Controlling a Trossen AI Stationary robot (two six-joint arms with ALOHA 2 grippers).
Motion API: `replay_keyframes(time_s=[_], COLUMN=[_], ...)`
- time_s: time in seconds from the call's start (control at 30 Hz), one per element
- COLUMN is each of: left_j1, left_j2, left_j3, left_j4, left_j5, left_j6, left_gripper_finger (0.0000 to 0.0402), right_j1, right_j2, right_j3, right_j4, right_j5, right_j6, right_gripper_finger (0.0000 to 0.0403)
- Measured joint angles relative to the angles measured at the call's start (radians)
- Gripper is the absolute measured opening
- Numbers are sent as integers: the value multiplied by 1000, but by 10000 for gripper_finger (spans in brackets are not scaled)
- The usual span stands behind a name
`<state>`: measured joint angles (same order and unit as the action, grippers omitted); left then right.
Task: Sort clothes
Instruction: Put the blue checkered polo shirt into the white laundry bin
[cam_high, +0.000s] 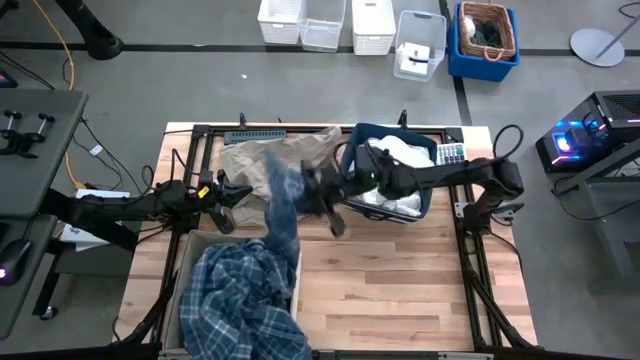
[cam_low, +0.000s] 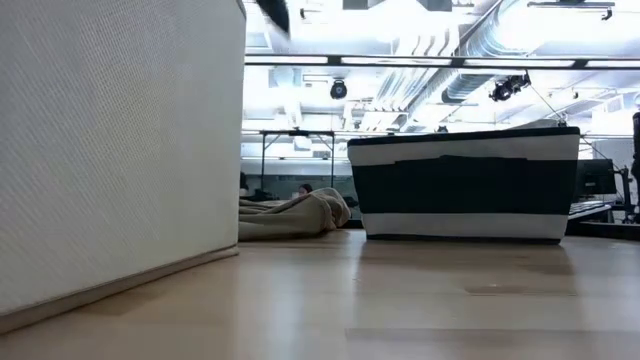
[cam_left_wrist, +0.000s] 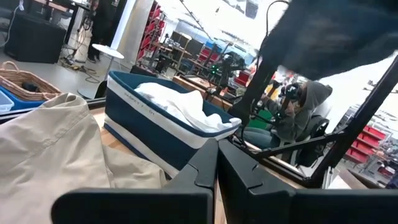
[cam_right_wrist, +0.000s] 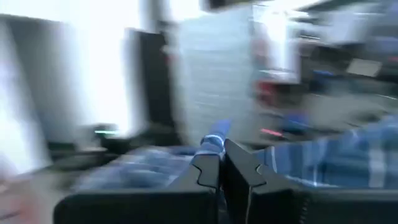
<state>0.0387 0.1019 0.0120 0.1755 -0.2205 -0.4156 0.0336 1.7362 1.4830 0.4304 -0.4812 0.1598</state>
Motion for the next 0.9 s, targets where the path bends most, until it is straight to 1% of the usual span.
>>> replay_keyframes(time_s=[0.1, 0.17, 0.23, 0.3, 0.4, 0.53, 0.63, 0.7, 0.8, 0.83, 0.9], left_j1=[0, 0, 0, 0, 0, 0, 0, 0, 0, 0, 0], left_j2=[0, 0, 0, 0, 0, 0, 0, 0, 0, 0, 0], left_j3=[0, 0, 0, 0, 0, 0, 0, 0, 0, 0, 0], left_j4=[-1, 0, 0, 0, 0, 0, 0, 0, 0, 1, 0], left_j5=[0, 0, 0, 0, 0, 0, 0, 0, 0, 0, 0], left_j6=[0, 0, 0, 0, 0, 0, 0, 0, 0, 0, 0], left_gripper_finger=[0, 0, 0, 0, 0, 0, 0, 0, 0, 0, 0], right_j1=[54, 84, 104, 120, 146, 186, 203, 210, 224, 226, 228], right_j2=[27, 48, 82, 130, 209, 279, 321, 346, 396, 421, 476], right_j3=[36, 57, 73, 79, 94, 162, 231, 304, 454, 506, 604], right_j4=[29, -5, -70, -120, -118, -104, -185, -326, -580, -656, -802], right_j5=[-139, -222, -282, -305, -297, -221, -123, -22, 216, 279, 347], right_j6=[-2, -31, -53, -53, -7, 7, 17, -21, -82, -94, -112], right_gripper_finger=[1, 1, 1, 1, 0, 0, 0, 0, 0, 0, 0])
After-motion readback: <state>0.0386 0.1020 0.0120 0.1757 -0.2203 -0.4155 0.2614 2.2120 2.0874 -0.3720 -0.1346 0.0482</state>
